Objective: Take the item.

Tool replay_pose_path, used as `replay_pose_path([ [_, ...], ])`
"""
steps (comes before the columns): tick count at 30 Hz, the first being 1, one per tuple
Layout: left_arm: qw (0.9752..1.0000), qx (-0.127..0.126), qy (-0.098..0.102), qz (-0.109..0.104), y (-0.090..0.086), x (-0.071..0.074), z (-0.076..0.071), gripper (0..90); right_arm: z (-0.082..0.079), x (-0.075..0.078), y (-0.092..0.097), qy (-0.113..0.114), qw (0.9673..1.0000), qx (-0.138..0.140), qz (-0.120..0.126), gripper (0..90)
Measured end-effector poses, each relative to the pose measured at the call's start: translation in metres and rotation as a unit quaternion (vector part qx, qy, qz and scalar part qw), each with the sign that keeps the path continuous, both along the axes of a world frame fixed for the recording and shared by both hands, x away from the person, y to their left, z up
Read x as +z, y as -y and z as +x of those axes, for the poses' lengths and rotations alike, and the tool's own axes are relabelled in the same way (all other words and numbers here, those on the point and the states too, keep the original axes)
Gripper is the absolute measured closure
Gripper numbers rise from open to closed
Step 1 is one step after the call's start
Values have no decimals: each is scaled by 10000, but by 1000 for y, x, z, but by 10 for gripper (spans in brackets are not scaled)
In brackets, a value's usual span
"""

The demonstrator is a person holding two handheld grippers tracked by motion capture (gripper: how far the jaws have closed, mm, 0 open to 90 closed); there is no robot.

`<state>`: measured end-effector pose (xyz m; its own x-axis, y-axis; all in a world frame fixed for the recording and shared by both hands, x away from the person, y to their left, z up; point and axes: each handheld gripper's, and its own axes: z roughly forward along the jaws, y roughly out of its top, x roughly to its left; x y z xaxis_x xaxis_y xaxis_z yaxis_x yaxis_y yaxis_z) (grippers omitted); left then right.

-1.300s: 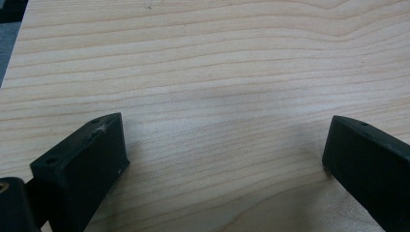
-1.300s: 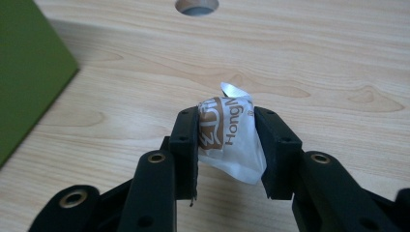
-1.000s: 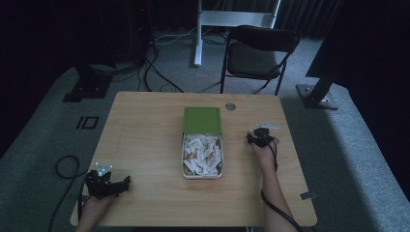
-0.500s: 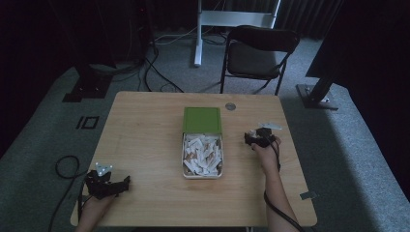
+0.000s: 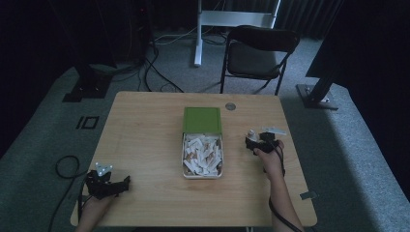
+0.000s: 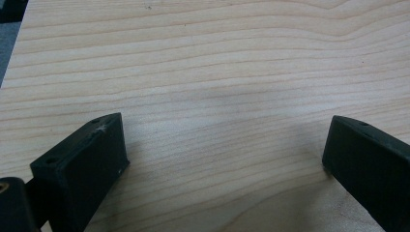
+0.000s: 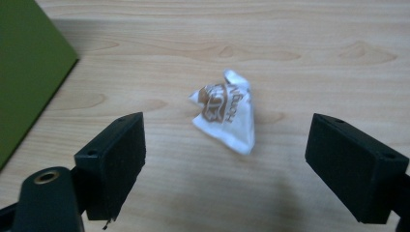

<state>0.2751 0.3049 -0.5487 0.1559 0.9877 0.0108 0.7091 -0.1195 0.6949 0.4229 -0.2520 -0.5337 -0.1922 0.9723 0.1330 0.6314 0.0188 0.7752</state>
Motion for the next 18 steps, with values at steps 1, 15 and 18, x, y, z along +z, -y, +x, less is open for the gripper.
replay_pose_path([
  [1,10000,0,0,0,0,0,0,27,-2,0,0,-29,10000,-3,25,138],
  [15,10000,2,1,-3,0,0,0,27,-32,-1,10,41,9999,43,-87,138],
  [18,10000,0,0,0,0,0,0,27,-40,-1,13,50,9998,143,-106,138],
])
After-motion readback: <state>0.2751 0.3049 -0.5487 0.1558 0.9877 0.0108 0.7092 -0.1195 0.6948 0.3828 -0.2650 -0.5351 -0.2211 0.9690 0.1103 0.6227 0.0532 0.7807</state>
